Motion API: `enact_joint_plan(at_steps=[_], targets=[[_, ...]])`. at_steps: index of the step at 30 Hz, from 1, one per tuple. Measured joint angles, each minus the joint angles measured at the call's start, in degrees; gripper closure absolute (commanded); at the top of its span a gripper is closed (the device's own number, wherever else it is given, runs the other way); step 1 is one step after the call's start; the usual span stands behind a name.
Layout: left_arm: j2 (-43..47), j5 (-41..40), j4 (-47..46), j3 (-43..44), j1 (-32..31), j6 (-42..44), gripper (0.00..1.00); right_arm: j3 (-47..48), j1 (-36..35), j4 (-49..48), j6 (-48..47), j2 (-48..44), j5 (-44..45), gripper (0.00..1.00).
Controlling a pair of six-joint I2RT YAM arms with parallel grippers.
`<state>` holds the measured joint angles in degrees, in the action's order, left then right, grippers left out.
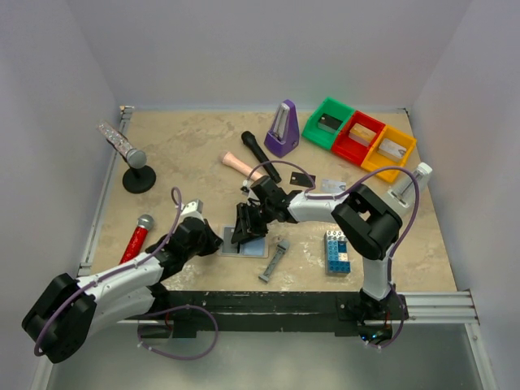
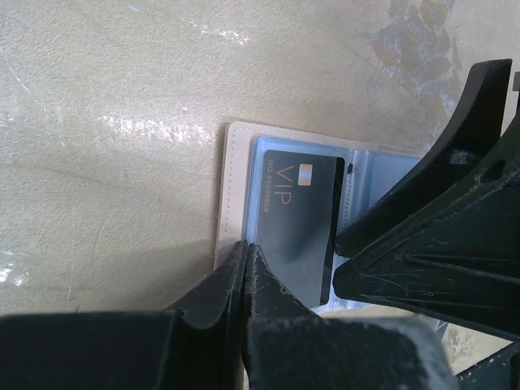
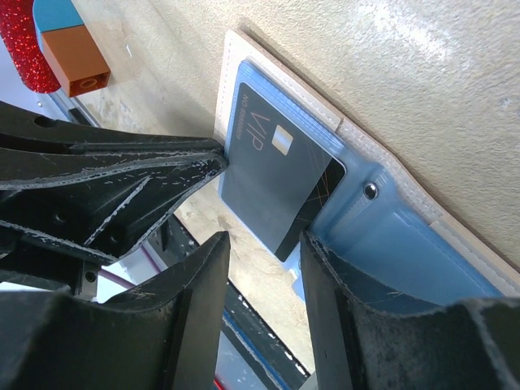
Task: Take the credit cards out of the card holder
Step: Remove the credit card from the card holder.
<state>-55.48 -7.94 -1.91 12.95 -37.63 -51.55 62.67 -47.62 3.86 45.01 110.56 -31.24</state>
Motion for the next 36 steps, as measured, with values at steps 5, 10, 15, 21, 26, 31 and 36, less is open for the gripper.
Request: enact_joint_plan(at_steps=[5, 10, 15, 21, 26, 31, 36], targets=[[0.00, 0.00, 0.17, -0.13, 0.00, -0.13, 1.00, 0.00, 0.00, 0.00, 0.00, 0.00, 0.00, 0.54], [0.00, 0.00, 0.09, -0.24, 0.00, -0.37, 1.00, 0.00, 0.00, -0.02, 0.02, 0.00, 0.02, 0.52], [0.00, 0.00, -0.15, -0.37, 0.00, -0.39, 1.00, 0.00, 0.00, -0.02, 0.02, 0.00, 0.02, 0.52], [0.00, -0.02, -0.22, -0.44, 0.00, -0.44, 1.00, 0.00, 0.00, -0.02, 0.00, 0.00, 0.07, 0.52], [0.00, -0.13, -0.22, -0.46, 0.00, -0.55, 1.00, 0.00, 0.00, 0.00, 0.00, 0.00, 0.17, 0.51], [0.00, -0.22, -0.17, -0.46, 0.00, -1.09, 1.00, 0.00, 0.00, 0.00, 0.00, -0.02, 0.22, 0.50], [0.00, -0.33, -0.17, -0.50, 0.00, -1.42, 1.00, 0.00, 0.00, 0.02, 0.00, -0.11, 0.28, 0.48]])
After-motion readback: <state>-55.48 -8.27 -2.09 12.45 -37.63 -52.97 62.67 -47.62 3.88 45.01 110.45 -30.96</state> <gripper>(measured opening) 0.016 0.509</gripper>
